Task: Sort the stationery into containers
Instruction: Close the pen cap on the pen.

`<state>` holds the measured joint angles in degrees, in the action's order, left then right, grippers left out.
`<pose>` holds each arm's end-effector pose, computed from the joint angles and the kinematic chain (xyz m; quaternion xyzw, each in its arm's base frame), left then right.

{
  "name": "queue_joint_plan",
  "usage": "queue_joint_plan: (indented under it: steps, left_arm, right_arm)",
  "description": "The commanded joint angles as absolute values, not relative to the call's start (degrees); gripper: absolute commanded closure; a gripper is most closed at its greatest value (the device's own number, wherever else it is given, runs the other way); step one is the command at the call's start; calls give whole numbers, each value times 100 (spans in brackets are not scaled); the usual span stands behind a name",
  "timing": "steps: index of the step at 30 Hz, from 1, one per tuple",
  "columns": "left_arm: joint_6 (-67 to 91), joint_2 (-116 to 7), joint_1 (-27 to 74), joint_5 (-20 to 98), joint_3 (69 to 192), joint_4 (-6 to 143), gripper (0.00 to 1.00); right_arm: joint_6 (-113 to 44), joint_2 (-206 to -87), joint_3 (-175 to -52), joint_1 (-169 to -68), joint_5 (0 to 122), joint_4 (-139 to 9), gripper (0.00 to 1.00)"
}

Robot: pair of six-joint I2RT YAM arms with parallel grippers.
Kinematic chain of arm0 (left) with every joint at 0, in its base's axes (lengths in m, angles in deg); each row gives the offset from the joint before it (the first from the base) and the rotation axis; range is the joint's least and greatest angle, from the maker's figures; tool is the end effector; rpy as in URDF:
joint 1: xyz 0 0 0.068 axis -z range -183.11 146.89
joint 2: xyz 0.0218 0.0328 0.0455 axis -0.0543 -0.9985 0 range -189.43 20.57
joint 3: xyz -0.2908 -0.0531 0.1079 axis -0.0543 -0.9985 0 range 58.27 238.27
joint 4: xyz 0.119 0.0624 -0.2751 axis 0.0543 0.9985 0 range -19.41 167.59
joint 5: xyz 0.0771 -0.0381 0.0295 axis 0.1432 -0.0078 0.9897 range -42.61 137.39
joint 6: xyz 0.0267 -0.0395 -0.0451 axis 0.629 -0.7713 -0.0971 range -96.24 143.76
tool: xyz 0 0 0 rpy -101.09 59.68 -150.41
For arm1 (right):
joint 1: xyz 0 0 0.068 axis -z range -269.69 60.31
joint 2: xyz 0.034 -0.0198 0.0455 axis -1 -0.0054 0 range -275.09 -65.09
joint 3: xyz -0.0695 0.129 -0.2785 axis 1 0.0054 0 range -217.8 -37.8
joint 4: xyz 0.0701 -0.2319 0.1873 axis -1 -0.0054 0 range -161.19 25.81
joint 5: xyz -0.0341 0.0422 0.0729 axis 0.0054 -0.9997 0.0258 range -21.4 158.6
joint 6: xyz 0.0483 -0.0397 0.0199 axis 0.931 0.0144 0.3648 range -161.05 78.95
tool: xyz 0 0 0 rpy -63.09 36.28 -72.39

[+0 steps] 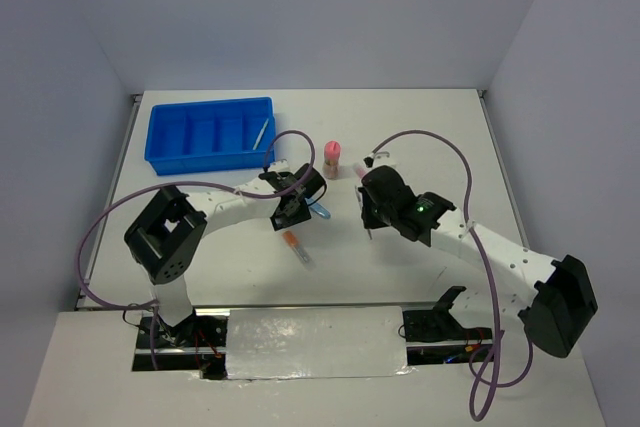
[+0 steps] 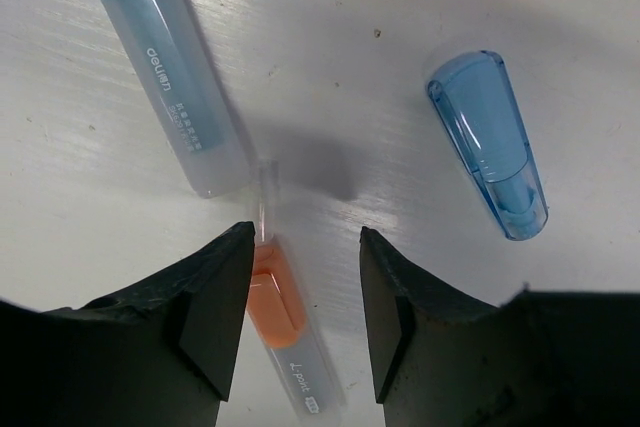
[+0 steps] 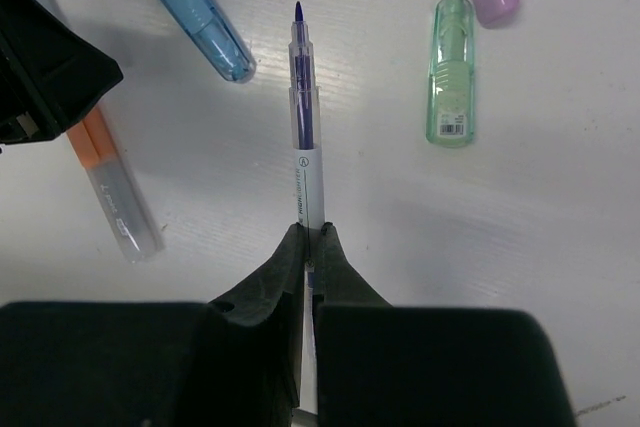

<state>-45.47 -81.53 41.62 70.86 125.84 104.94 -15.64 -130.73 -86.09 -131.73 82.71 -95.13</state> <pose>0.3007 -0.2689 0.1843 -0.2406 0.9327 -0.0416 0.2654 0.2110 0.1734 0.2707 -0.0908 0.9240 0.1007 0.3576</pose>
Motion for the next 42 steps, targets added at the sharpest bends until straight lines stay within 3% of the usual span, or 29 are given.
queue_joint_plan:
  steps: [1,14,25,30,42]
  left_arm:
    - [-4550,-8252,4075,7236,12577,10452,42]
    - [-4471,-8410,3960,7034,12305,10128,44]
    - [-4418,-8569,3925,6831,12199,9951,75]
    - [-4198,-8577,3925,6691,12260,9819,99]
    - [-3847,-7621,3925,6340,12121,9258,100]
  right_arm:
    - [-1635,-13153,-8711,-13276,8283,-9407,100]
    - [-1609,-13276,-8763,-13381,8301,-9372,100]
    - [-1644,-13242,-8729,-13390,8257,-9294,100]
    - [-1671,-13074,-8570,-13381,7976,-8995,100]
    - [-1794,-12346,-8132,-13355,7274,-8310,100]
